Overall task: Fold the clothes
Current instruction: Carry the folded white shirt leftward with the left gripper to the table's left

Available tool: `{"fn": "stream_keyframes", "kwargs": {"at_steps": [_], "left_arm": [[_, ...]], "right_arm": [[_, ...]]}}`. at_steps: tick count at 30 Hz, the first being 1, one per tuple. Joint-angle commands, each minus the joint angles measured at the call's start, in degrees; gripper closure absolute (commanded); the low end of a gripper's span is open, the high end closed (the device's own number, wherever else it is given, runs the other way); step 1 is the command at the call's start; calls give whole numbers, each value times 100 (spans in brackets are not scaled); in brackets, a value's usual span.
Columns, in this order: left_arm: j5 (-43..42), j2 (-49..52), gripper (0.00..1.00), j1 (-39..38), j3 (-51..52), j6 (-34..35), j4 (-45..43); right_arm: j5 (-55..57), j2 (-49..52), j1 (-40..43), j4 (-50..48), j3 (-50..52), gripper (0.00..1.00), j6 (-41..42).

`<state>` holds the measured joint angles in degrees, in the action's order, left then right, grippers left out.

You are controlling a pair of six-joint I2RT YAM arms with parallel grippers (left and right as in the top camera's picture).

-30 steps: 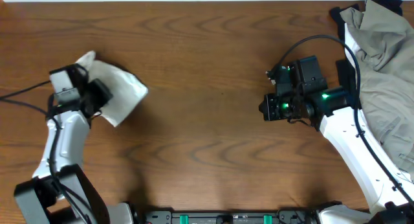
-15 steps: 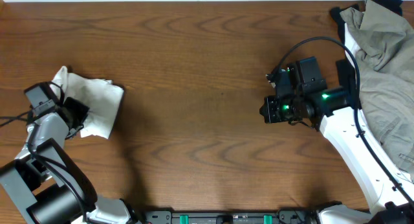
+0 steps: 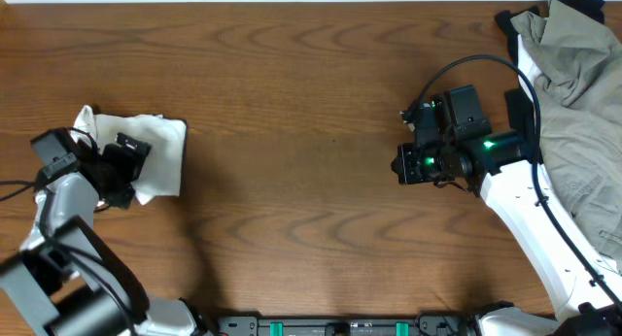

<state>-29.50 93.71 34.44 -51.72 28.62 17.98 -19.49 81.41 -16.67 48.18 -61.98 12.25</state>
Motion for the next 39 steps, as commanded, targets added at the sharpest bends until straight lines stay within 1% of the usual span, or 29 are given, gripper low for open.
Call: {"fn": "stream_keyframes", "kwargs": {"at_steps": [1, 4, 6, 8, 10, 14, 15, 17, 21, 23, 24, 25, 29, 32, 34, 36, 39], "left_arm": [[-435, -894, 2, 0, -92, 63, -133], [-435, -1587, 2, -9, -92, 63, -157], [-437, -1980, 2, -39, -92, 59, -140], [-437, -2302, 2, -87, -92, 44, -87], [-439, -2463, 2, -138, -92, 17, 4], [-463, -2446, 2, -297, -90, 17, 332], [-461, -2446, 2, -367, -90, 13, 398], [-466, -2457, 2, -568, -92, -136, 505], [-459, -2553, 2, -1250, -92, -883, 557], [-348, -2634, 2, -1716, -92, -1187, 555], [-177, -2673, 2, -1963, -92, -1281, 555], [46, -2710, 2, -2225, -92, -1403, 555], [1303, -2826, 2, -3469, -92, -1963, 555], [2055, -2828, 2, -4286, -98, -2190, 560], [2291, -2828, 2, -4701, -98, -2363, 619], [2398, -2828, 2, -4935, -96, -2396, 697], [2485, -2898, 2, -4986, -103, -2507, 957]], "right_arm": [[24, -13, 15, 7, -20, 94, -120], [24, -13, 15, 7, -20, 92, -120], [24, -13, 15, 4, -20, 85, -120], [24, -13, 15, 4, -20, 80, -122], [24, -13, 15, 4, -20, 78, -122], [20, -13, 15, -9, -20, 77, -122], [20, -13, 15, -17, -20, 74, -120], [20, -13, 15, -22, -20, 66, -120], [20, -13, 15, -105, -20, 52, -120], [26, -13, 15, -227, -20, 39, -120], [74, -13, 22, -304, -22, 15, -120], [170, -13, 22, -369, -22, 1, -120], [852, -13, 46, -782, -22, 1, -118], [1279, -15, 129, -1176, -22, 1, -118], [1390, -28, 219, -1368, -24, 1, -118], [1394, -74, 313, -1412, -26, 1, -120], [1392, -334, 459, -1086, -28, 1, -118]]}}
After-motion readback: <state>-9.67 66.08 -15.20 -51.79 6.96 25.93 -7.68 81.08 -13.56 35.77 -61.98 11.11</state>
